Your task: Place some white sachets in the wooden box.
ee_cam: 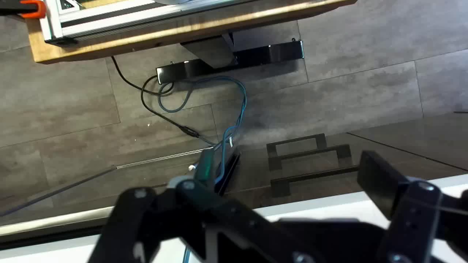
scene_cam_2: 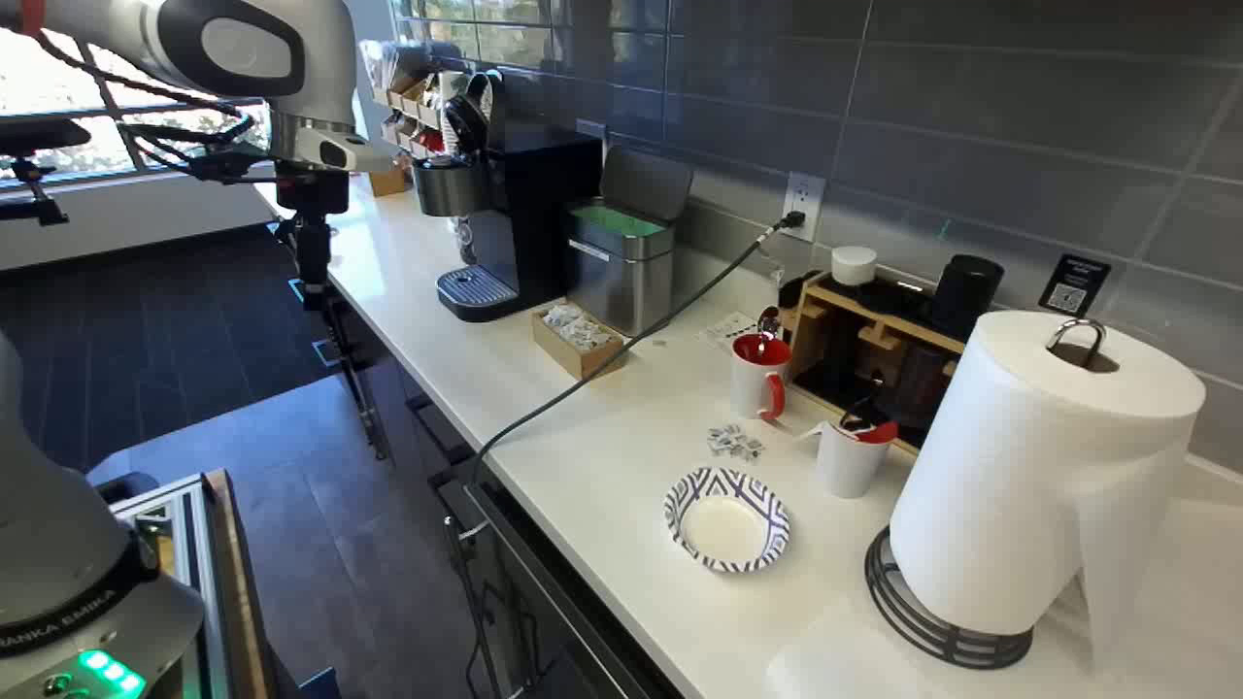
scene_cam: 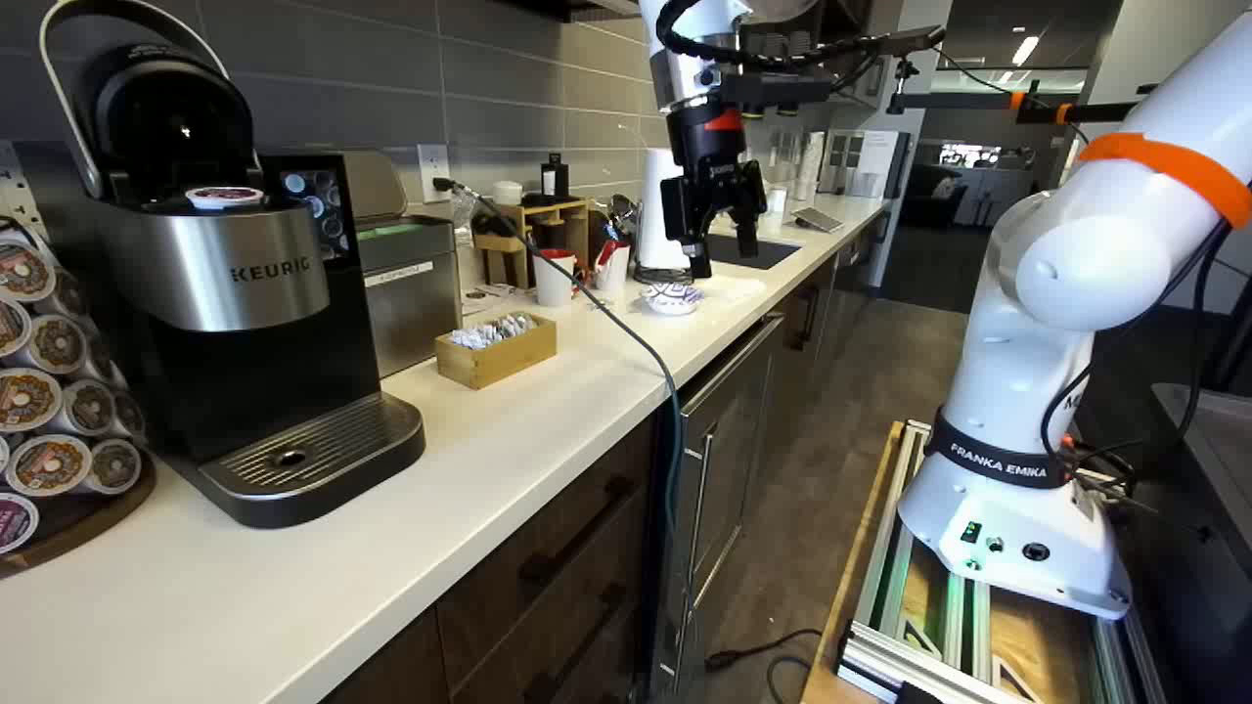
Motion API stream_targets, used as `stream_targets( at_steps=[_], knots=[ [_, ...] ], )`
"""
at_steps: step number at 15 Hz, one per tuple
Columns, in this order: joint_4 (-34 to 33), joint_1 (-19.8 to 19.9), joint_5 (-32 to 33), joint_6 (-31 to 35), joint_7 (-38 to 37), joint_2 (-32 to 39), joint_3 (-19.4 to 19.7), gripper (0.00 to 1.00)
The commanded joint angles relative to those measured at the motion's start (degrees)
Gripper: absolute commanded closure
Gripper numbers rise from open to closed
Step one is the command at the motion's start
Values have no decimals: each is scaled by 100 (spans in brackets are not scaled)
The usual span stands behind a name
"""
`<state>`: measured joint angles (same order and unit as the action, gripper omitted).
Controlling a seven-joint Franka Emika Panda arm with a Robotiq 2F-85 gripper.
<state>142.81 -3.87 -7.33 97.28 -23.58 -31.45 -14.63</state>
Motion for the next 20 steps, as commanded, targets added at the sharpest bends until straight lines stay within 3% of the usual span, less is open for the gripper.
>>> stream_targets(
  at_steps=[1, 7, 8, 13, 17, 20],
  knots=[
    [-5, -59, 26, -3, -24, 10, 53, 0],
    [-5, -59, 26, -3, -24, 10, 53, 0],
    [7, 81, -77, 151, -420, 43, 52, 0],
    [-173, 571, 91, 1218, -525, 280, 512, 0],
    [-474, 1059, 682, 1966, -225, 737, 957, 0],
    [-772, 1485, 1494, 2350, -439, 1173, 1093, 0]
  ],
)
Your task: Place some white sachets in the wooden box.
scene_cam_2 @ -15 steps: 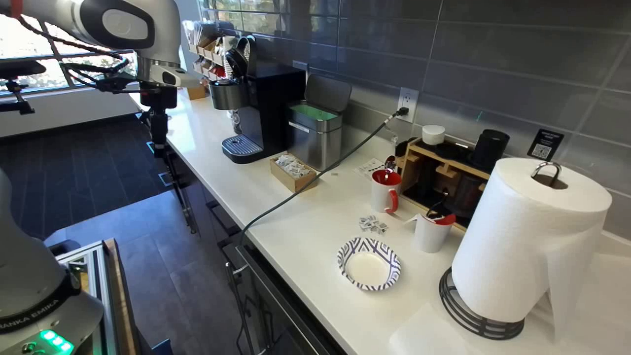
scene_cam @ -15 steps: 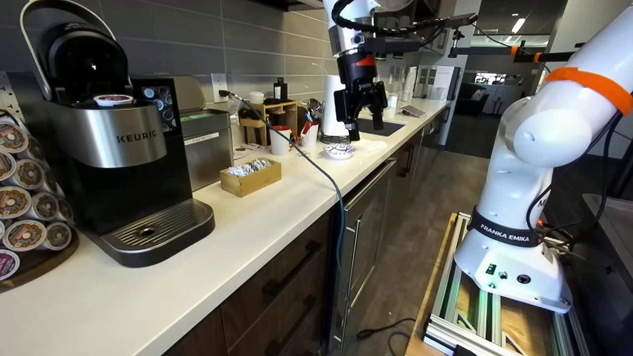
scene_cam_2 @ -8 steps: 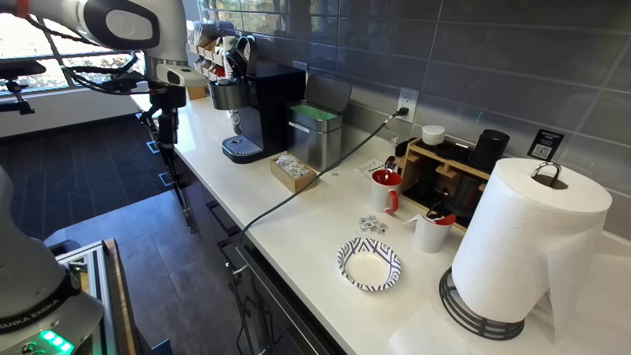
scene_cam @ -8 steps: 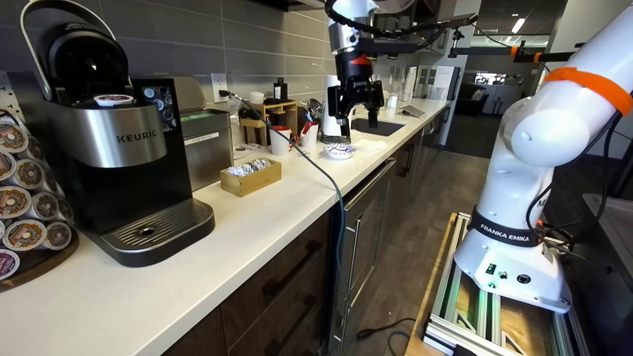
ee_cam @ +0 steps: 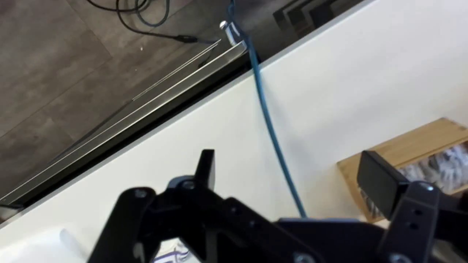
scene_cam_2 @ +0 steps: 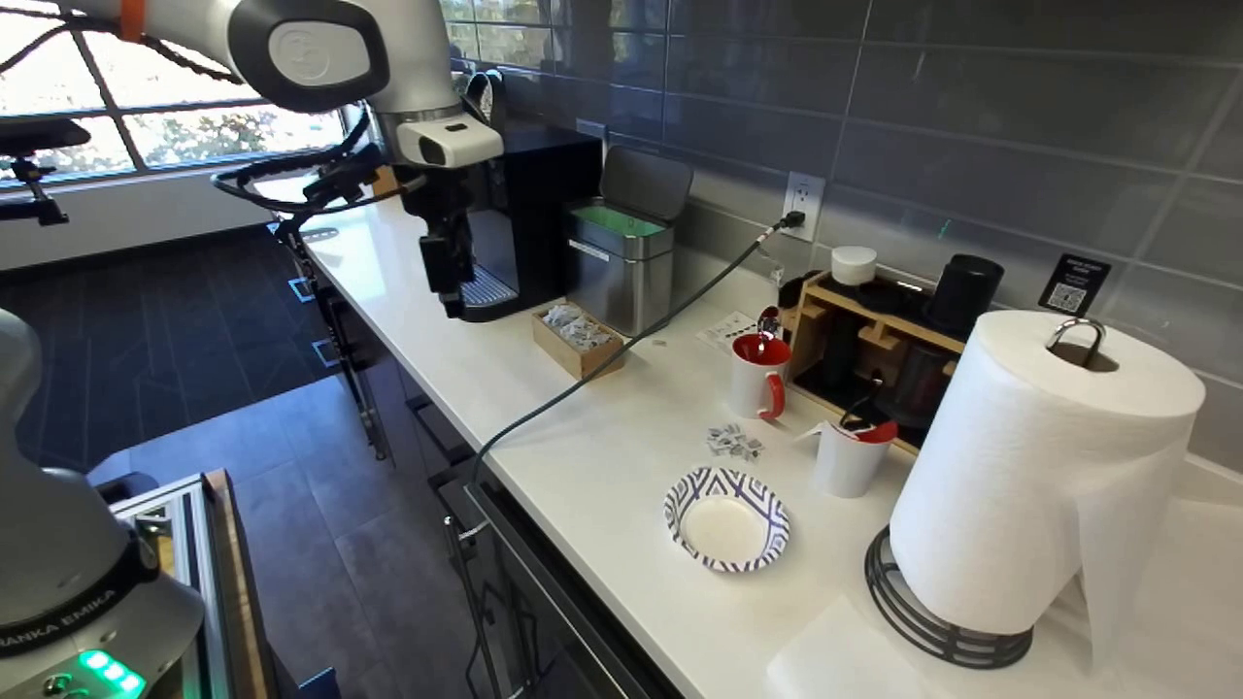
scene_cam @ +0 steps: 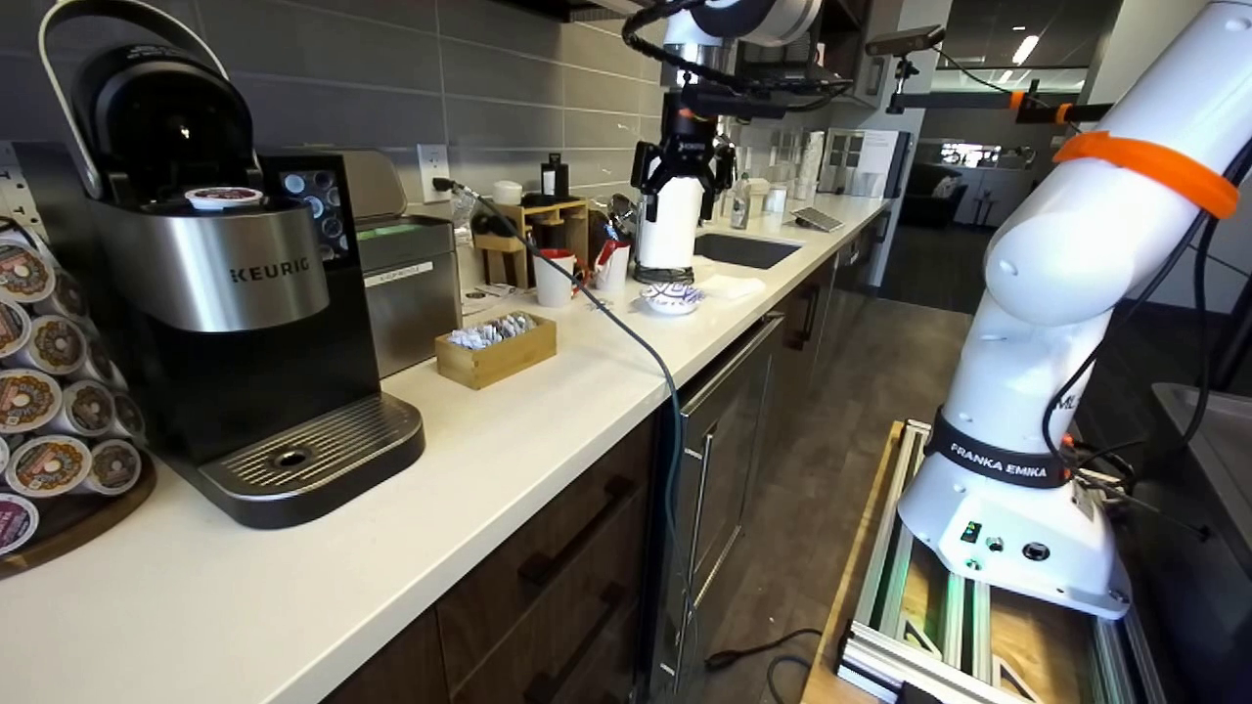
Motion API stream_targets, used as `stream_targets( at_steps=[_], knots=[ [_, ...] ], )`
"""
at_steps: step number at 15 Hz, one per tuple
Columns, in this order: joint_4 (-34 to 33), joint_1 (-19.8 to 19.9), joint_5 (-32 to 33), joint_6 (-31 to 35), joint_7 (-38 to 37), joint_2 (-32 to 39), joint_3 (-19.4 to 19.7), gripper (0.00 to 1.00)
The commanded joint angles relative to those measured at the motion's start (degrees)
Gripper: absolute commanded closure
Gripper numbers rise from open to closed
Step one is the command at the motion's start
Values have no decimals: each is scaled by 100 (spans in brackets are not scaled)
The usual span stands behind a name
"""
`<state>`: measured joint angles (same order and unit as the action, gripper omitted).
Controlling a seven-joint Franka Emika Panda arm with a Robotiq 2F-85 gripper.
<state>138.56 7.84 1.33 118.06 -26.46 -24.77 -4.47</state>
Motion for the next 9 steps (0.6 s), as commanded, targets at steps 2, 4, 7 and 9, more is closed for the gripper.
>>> stream_targets(
  at_steps=[2, 4, 7, 9],
  knots=[
    [-603, 488, 1059, 374, -135, 837, 213, 0],
    [-946, 463, 994, 266, 417, 1189, 536, 0],
    [-1438, 254, 29, 296, 2020, 1639, 1137, 0],
    [-1740, 233, -604, 103, 2927, 1856, 1406, 0]
  ],
)
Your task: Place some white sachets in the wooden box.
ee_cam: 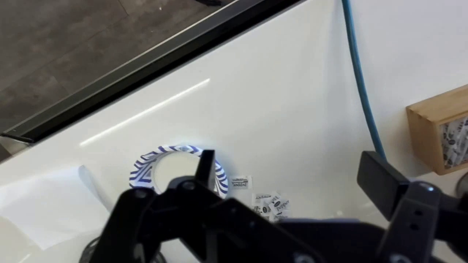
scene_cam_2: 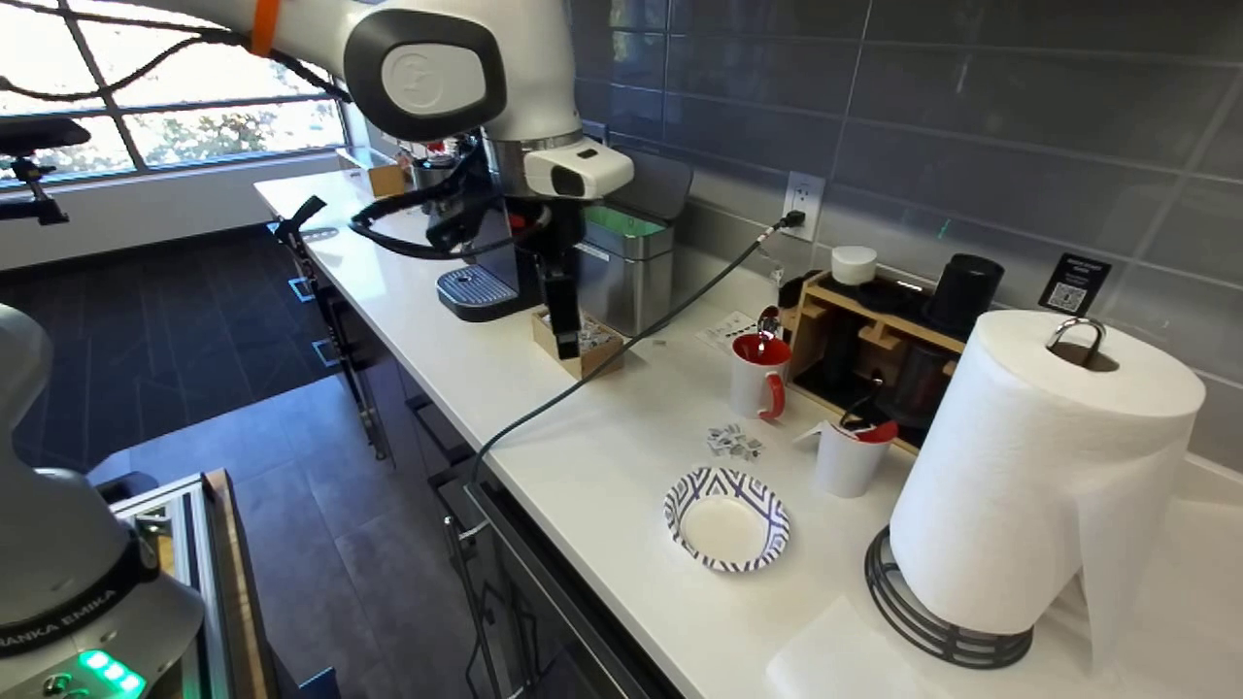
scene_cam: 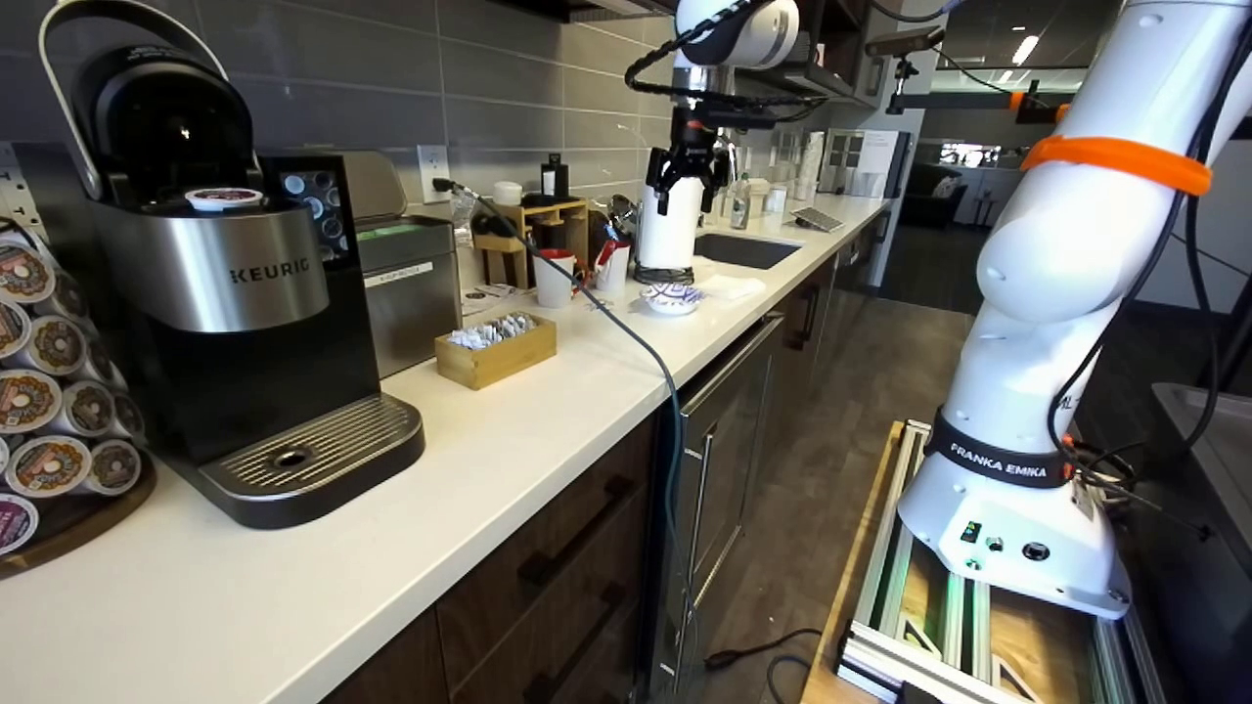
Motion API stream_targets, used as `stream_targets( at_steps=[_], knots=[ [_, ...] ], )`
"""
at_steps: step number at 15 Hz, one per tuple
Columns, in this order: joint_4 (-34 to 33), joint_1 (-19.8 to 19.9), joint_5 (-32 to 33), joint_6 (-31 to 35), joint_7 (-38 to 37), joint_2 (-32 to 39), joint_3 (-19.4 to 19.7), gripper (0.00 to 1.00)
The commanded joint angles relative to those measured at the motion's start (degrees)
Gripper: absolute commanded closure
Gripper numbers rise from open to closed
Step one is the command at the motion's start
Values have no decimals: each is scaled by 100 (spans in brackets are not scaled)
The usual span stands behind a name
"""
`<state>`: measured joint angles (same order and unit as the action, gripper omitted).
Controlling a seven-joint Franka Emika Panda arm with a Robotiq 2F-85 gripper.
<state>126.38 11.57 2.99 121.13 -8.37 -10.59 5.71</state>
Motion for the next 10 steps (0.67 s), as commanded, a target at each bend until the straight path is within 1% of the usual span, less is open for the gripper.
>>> stream_targets(
  at_steps=[1, 2, 4, 10],
  knots=[
    [-162, -92, -269, -21, 428, 134, 211, 0],
    [-292, -90, -478, -26, 766, 251, 313, 0],
    [-420, -86, -615, -30, 1000, 378, 387, 0],
    [-462, -136, -635, -32, 1013, 411, 375, 0]
  ],
)
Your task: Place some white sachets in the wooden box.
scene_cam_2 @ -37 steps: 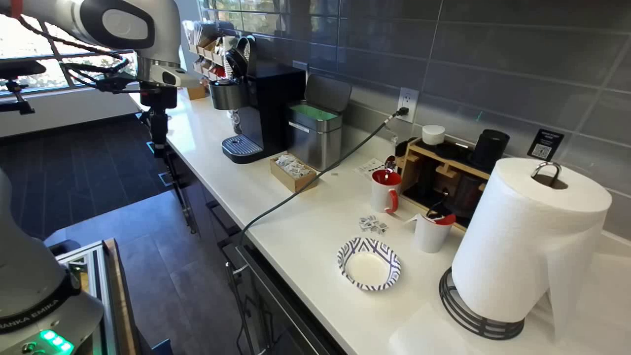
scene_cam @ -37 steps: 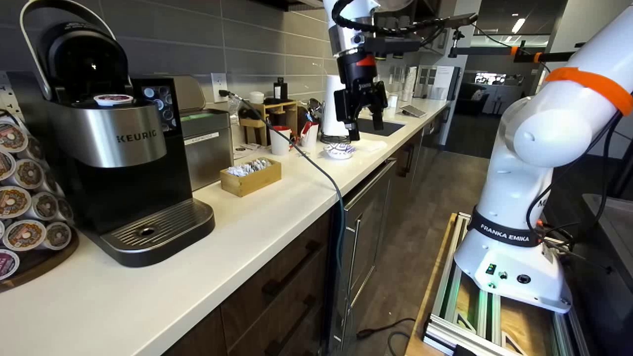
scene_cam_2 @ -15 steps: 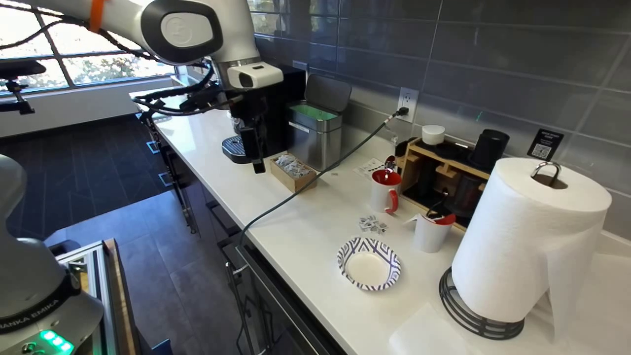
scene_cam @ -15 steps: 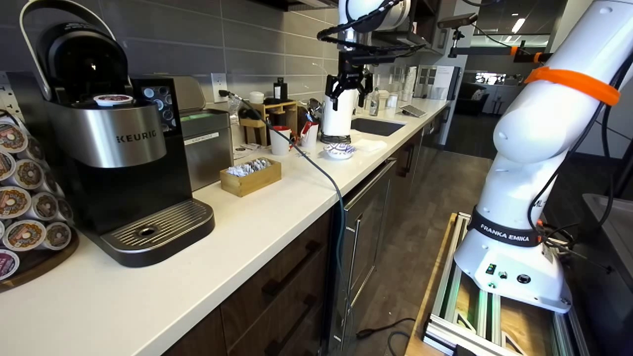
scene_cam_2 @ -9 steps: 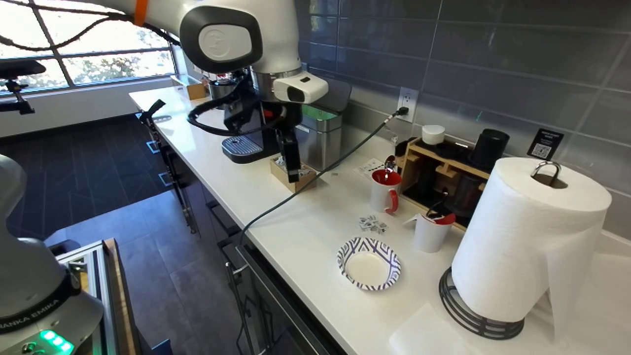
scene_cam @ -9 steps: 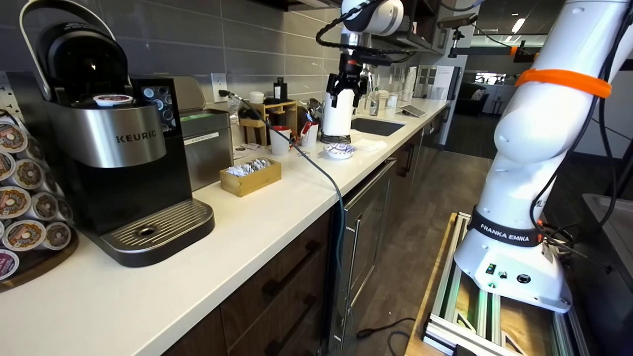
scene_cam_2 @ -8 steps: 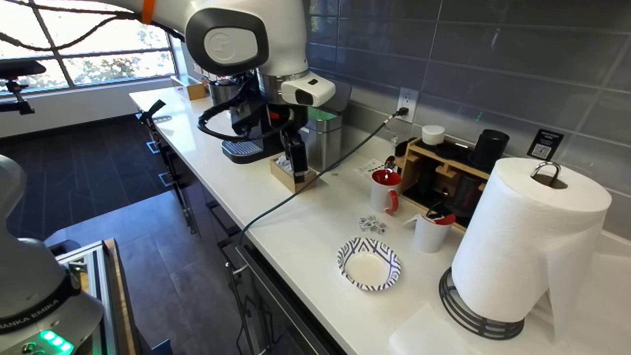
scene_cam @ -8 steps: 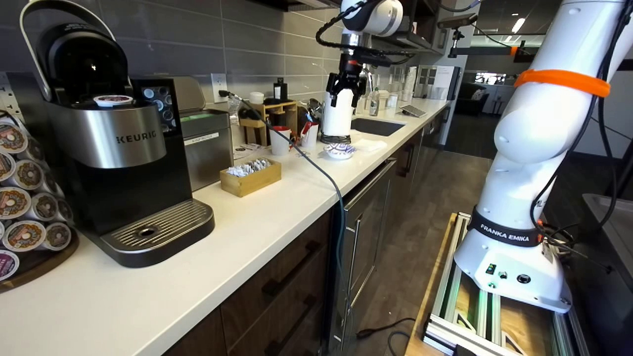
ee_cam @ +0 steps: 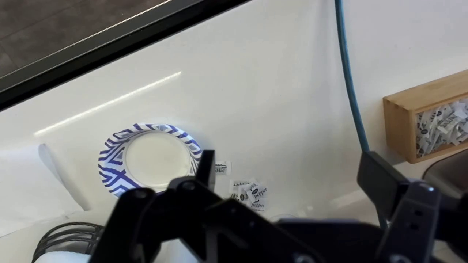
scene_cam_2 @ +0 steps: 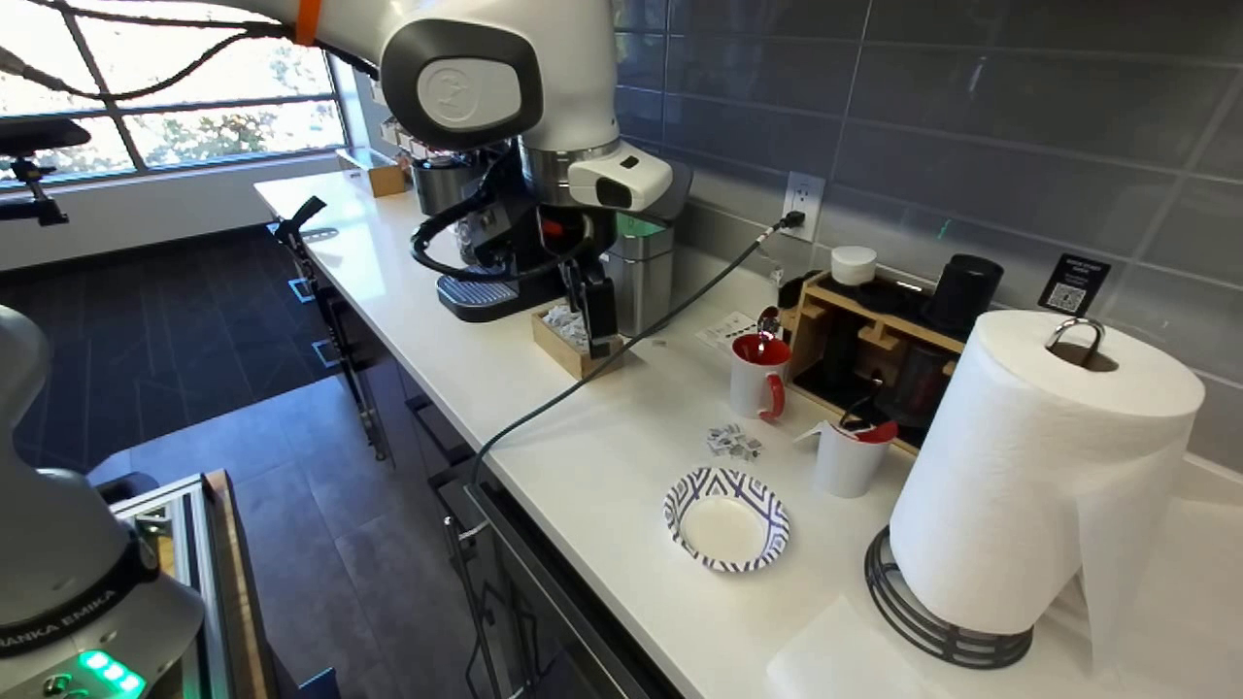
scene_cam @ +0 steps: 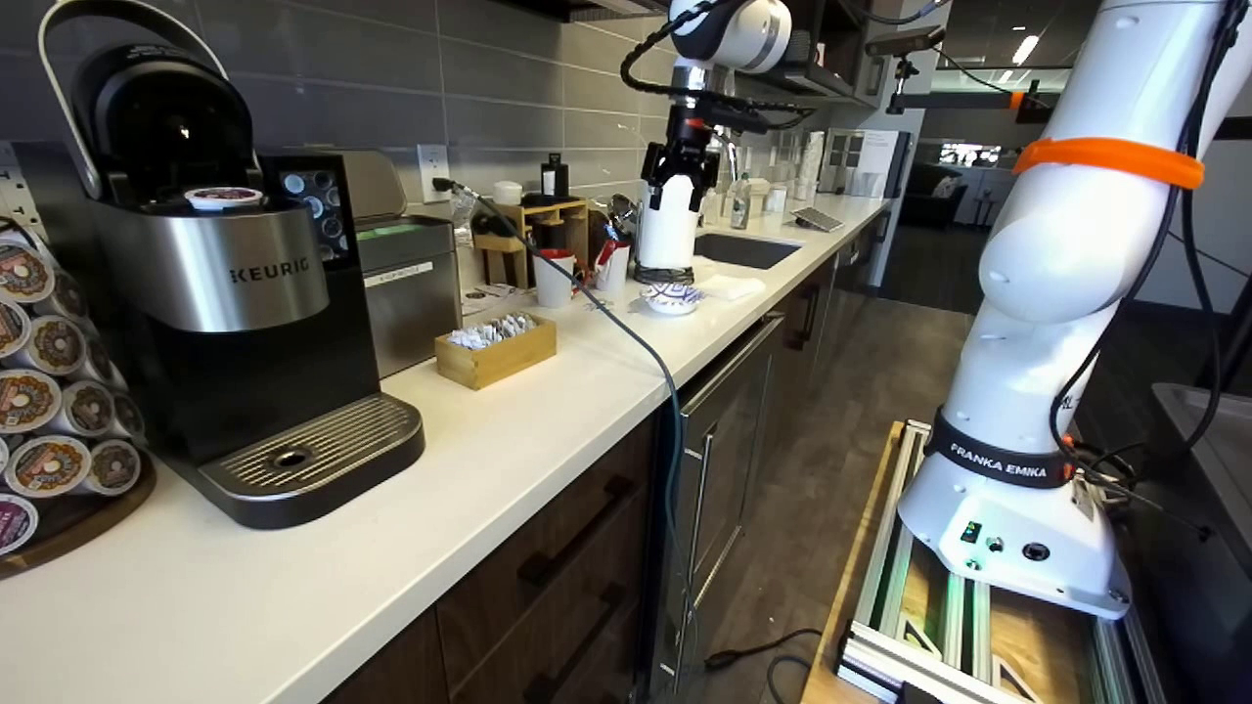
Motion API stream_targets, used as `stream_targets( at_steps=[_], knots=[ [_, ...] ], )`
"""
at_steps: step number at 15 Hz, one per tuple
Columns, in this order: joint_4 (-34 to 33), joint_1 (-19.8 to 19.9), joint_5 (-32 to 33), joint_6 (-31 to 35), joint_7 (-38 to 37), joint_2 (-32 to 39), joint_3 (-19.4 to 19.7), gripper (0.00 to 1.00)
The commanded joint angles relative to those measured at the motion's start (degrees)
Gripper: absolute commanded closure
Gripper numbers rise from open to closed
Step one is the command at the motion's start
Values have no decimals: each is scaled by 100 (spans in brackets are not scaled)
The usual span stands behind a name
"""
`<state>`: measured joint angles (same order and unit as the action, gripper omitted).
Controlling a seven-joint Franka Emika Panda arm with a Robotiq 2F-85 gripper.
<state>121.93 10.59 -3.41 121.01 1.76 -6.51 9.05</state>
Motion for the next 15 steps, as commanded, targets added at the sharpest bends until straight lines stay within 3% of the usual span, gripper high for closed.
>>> stream_targets(
  at_steps=[1, 6, 9, 15],
  knots=[
    [220, -22, 34, 228, -53, -210, 44, 0],
    [370, -161, -304, 2211, 1088, 42, 102, 0],
    [110, -241, -569, 2363, 1889, 587, 123, 0],
    [-633, -84, 16, 2115, 1994, 1749, -6, 0]
  ],
)
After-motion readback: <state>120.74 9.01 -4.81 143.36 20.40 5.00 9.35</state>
